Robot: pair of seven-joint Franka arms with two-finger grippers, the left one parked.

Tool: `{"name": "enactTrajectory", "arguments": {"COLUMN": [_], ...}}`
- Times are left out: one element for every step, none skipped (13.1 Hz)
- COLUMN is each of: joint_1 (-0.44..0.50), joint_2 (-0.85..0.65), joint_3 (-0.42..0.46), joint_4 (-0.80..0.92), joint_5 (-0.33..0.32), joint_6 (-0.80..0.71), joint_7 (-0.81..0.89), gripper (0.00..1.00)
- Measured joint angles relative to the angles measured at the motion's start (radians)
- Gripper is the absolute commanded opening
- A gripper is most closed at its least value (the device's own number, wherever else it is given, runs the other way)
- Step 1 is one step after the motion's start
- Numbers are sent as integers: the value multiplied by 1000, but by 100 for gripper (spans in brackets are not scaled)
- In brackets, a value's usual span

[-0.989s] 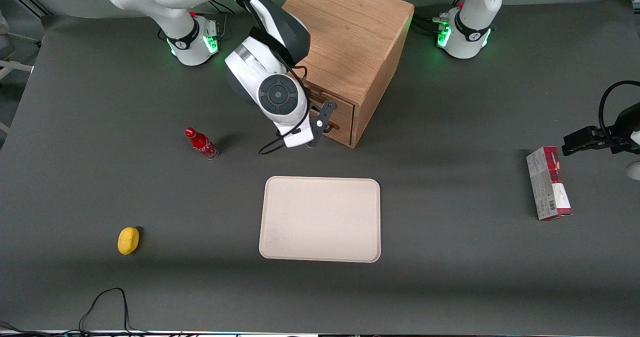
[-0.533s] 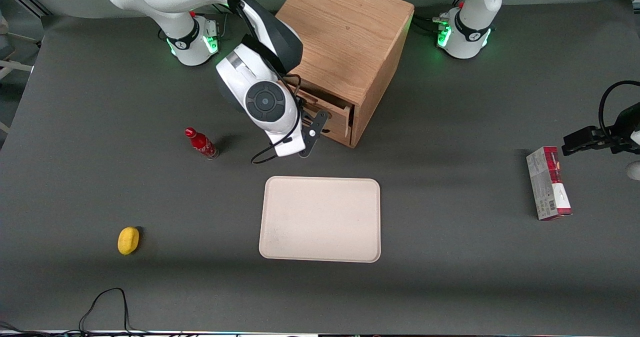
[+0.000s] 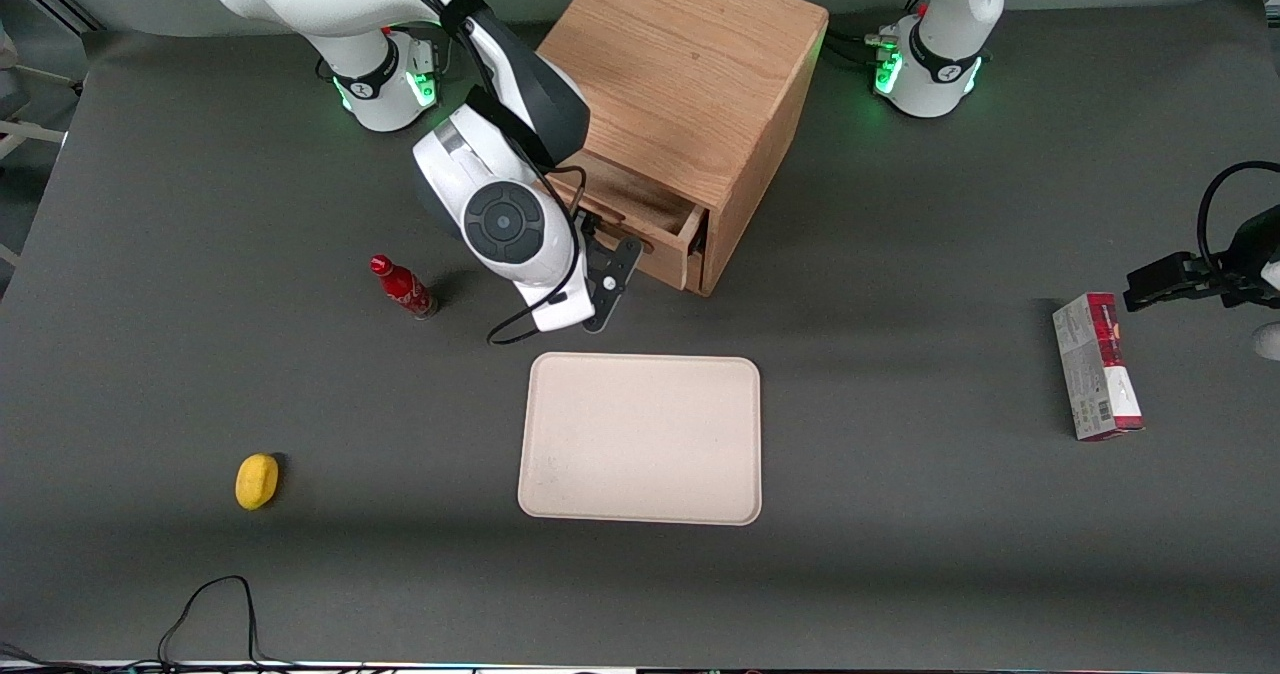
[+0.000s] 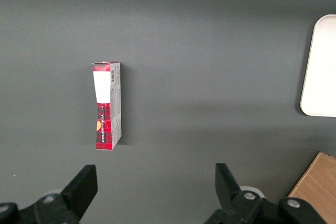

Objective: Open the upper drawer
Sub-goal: 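Pull the handle outward from the cabinet with the right gripper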

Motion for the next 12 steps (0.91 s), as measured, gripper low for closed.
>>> {"name": "enactTrajectory", "arguments": {"joint_1": [-7, -15, -22, -29, -33, -35, -38, -42, -45, -49, -51, -55], "joint_2": [4, 10, 15, 21, 28, 37, 45, 52, 59, 66, 70, 74], "joint_3": [-1, -1, -1, -1, -1, -1, -2, -2, -3, -3, -3, -3], "joint_4": [6, 13, 21, 28, 38, 50, 61, 72, 82, 96, 104, 111], "joint_5": [0, 0, 0, 0, 0, 0, 0, 0, -2, -12, -17, -22], "joint_6": [0, 0, 0, 0, 0, 0, -2, -1, -2, -5, -6, -6], "joint_7": [-7, -11, -14, -19, -25, -29, -31, -32, -33, -35, -35, -35], "gripper": [100, 100, 100, 100, 100, 100, 100, 100, 100, 100, 100, 100]}}
